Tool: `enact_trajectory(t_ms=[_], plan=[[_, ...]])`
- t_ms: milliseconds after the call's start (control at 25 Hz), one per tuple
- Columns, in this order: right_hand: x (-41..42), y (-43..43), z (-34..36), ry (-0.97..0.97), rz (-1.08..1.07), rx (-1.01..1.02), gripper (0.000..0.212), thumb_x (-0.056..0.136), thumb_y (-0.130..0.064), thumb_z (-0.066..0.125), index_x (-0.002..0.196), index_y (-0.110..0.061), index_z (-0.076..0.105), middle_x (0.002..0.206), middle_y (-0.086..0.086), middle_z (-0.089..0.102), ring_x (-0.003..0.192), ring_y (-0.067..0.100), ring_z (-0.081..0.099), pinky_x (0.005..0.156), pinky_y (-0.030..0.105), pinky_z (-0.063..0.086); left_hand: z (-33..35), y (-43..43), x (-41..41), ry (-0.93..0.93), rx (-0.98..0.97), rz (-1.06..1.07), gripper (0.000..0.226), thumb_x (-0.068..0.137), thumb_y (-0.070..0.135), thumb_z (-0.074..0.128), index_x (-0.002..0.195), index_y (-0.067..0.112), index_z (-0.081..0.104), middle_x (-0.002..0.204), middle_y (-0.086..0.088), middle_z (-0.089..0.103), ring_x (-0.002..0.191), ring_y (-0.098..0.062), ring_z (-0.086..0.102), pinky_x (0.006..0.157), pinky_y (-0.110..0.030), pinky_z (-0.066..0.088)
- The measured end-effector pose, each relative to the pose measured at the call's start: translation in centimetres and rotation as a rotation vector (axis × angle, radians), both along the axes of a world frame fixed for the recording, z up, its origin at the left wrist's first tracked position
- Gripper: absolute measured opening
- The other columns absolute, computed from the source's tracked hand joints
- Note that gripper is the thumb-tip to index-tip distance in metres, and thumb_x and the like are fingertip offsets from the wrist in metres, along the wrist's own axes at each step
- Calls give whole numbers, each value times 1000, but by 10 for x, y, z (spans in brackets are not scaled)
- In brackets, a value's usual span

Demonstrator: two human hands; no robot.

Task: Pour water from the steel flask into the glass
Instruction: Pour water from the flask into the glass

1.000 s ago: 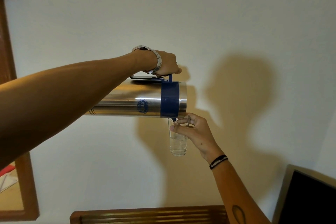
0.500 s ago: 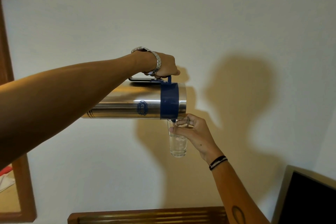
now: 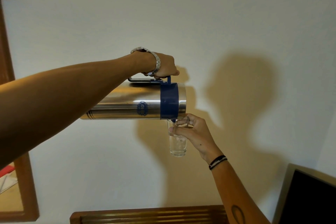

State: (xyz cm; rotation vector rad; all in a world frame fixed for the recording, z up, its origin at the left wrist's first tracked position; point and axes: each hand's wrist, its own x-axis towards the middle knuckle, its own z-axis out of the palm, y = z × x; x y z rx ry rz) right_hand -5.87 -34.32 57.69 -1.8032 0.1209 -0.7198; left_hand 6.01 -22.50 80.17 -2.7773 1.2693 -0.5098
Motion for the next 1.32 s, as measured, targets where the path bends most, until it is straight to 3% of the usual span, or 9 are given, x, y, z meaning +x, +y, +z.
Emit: enact_trajectory(t_ms=[120, 280, 400, 520, 680, 800, 880, 1080, 1320], plan=[[2, 0, -3, -7, -3, -1, 37, 70, -28, 100, 101, -26, 80, 117, 7, 79, 94, 6, 80, 86, 33, 61, 0, -1, -5, -23, 12, -2, 55, 108, 41, 39, 62, 11, 47, 59, -7, 48, 51, -22, 41, 54, -28, 34], [3, 0, -3, -14, 0, 17, 47, 71, -29, 99, 114, -22, 80, 119, 7, 78, 111, 25, 78, 100, 59, 64, 2, -2, -8, -62, 19, 6, 48, 107, 42, 42, 71, 11, 50, 66, -6, 49, 56, -20, 43, 58, -30, 35], [2, -1, -2, -28, 5, 17, 54, 65, -37, 98, 114, -24, 80, 119, 7, 79, 114, 28, 77, 102, 61, 63, 3, -2, -9, -84, -7, 26, 43, 106, 44, 45, 76, 13, 49, 78, -5, 53, 66, -21, 47, 55, -30, 33], [0, -4, -2, -46, 23, 40, 55, 64, -38, 99, 114, -24, 81, 117, 5, 80, 111, 27, 79, 99, 58, 65, 4, 9, -8, -12, -77, -37, 54, 108, 42, 42, 60, 16, 38, 58, 0, 40, 50, -16, 33, 52, -30, 29], [-8, -10, 3, -79, 35, 26, 56, 58, -42, 99, 110, -31, 81, 103, -6, 84, 97, 9, 81, 80, 30, 68, -11, 43, 5, 249, -351, -130, 58, 107, 46, 45, 56, 18, 42, 42, 6, 41, 36, -11, 34, 50, -26, 32], [-11, -18, 10, -96, 16, 52, 57, 62, -32, 99, 115, -24, 81, 111, 3, 83, 108, 25, 80, 96, 53, 67, -42, 66, 22, 585, -665, -159, 57, 106, 46, 49, 57, 15, 48, 29, 9, 37, 23, -6, 28, 32, -17, 26], [-12, -21, 13, -100, -4, 59, 62, 63, -28, 99, 120, -17, 79, 116, 9, 81, 112, 32, 79, 100, 61, 64, -68, 80, 31, 765, -868, -169, 59, 105, 48, 50, 58, 14, 49, 31, 10, 34, 24, -8, 24, 32, -15, 20], [-10, -20, 15, -83, -12, 82, 56, 67, -21, 99, 119, -14, 79, 113, 11, 82, 110, 36, 80, 99, 66, 63, -143, 113, 52, 1135, -1325, -109, 71, 104, 55, 46, 42, 23, 38, 33, 8, 29, 25, -8, 22, 32, -14, 18], [-7, -24, 13, -66, 5, 126, 52, 74, -10, 98, 122, -8, 77, 113, 12, 84, 102, 38, 84, 96, 69, 63, -195, 135, 60, 1466, -1679, -104, 66, 101, 25, 40, 34, 24, 38, 30, 7, 32, 20, -7, 24, 28, -10, 19]])
